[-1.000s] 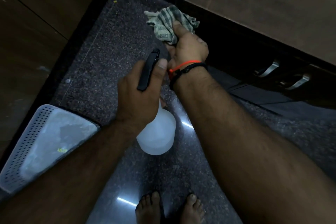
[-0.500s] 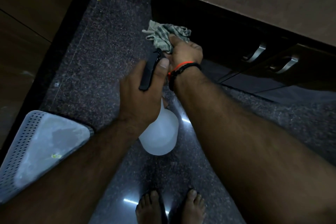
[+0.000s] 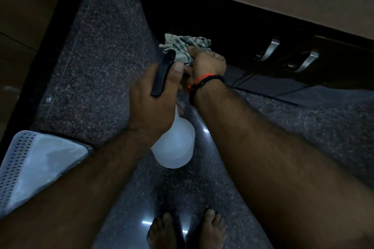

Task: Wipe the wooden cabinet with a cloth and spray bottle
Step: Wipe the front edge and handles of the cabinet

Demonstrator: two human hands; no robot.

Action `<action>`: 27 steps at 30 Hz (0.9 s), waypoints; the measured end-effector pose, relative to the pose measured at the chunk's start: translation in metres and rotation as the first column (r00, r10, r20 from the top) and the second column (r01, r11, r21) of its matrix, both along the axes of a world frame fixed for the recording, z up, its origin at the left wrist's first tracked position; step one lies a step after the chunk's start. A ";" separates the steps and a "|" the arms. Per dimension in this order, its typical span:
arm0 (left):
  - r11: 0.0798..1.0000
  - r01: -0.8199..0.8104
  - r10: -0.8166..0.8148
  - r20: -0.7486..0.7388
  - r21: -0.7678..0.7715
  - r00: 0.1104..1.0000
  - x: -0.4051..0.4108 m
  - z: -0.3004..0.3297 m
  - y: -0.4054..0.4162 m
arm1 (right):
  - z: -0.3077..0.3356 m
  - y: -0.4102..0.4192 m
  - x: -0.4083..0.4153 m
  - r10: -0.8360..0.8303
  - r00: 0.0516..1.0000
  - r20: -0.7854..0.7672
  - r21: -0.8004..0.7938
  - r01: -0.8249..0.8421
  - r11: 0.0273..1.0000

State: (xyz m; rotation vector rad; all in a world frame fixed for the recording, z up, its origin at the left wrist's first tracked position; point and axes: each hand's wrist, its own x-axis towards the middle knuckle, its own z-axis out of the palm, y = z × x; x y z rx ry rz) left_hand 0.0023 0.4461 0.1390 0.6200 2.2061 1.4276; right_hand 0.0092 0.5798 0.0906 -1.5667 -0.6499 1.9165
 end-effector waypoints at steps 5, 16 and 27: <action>0.999 0.046 -0.046 0.037 -0.011 0.998 0.023 0.005 0.017 | 0.002 0.026 0.053 -0.137 0.990 0.044 -0.022 0.138 0.990; 0.980 0.194 -0.197 0.071 0.053 0.978 0.093 0.002 0.054 | -0.009 0.064 0.144 -0.250 0.963 0.100 0.032 0.248 0.968; 0.972 0.232 -0.233 0.083 0.020 0.969 0.124 -0.006 0.051 | 0.015 0.084 0.190 -0.409 0.912 -0.005 0.079 0.408 0.909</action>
